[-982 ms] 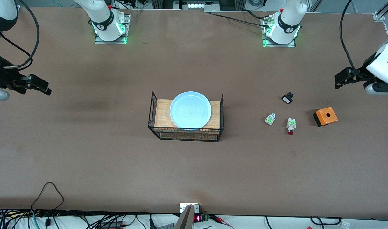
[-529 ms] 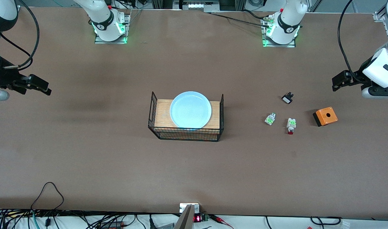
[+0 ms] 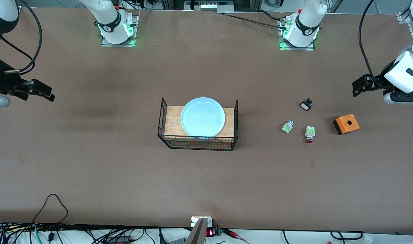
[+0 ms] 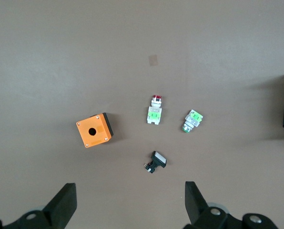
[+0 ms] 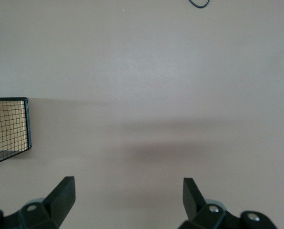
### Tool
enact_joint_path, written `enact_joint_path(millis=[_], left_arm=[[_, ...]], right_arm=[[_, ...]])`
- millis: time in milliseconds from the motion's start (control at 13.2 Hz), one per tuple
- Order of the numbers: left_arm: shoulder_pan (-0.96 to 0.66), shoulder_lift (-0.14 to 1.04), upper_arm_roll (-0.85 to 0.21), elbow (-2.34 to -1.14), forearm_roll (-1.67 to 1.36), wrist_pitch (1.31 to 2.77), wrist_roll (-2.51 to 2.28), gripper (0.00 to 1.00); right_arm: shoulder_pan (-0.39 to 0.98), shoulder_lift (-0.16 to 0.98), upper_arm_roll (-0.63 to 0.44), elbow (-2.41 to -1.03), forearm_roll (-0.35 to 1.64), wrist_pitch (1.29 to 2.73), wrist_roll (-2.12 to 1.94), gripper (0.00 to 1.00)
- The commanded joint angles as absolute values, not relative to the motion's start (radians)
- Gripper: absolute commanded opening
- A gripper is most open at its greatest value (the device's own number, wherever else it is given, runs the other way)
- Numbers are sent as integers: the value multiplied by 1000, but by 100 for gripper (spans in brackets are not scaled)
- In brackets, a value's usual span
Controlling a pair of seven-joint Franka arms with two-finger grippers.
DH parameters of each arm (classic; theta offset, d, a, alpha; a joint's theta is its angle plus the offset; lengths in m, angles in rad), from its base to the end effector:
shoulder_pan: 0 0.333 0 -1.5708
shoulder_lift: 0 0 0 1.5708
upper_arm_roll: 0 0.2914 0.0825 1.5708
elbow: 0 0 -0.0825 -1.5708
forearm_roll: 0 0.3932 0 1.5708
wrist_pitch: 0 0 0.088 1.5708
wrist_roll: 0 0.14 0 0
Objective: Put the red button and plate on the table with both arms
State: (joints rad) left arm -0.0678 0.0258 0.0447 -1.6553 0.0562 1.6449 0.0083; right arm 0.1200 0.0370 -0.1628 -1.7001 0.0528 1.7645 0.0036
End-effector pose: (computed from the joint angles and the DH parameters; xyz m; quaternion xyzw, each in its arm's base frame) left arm 0.5728 -0.0060 0.5180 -0.9993 0.0183 0.0179 0.0287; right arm 0.5862 -0.0177 0.5003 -0.9993 0.0278 -0.0144 0.0227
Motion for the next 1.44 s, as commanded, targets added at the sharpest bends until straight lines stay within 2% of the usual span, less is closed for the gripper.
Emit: enact_joint_path(millis=[0,831,982,1209,1360], left_arm=[[-74,41,45,-1625,32,1609,6,100],[-74,49,41,-1624,32,1608,6,100],[-72,49,41,-1624,32,1608,6,100],[-69,49,41,-1624,32,1608,5,100],[-69,51,41,-1624,32,1608,3,100]], right_arm=[[120,15,-158,-1718,40,1758,23,100],[161,67,-149,-1690,58,1756,20,100],[219,66,-147,-1690,66,1730,53,100],[357,84,-143,-1684,205,1752,506,100],[484,118,-143,-1660,192,1791,667,100]])
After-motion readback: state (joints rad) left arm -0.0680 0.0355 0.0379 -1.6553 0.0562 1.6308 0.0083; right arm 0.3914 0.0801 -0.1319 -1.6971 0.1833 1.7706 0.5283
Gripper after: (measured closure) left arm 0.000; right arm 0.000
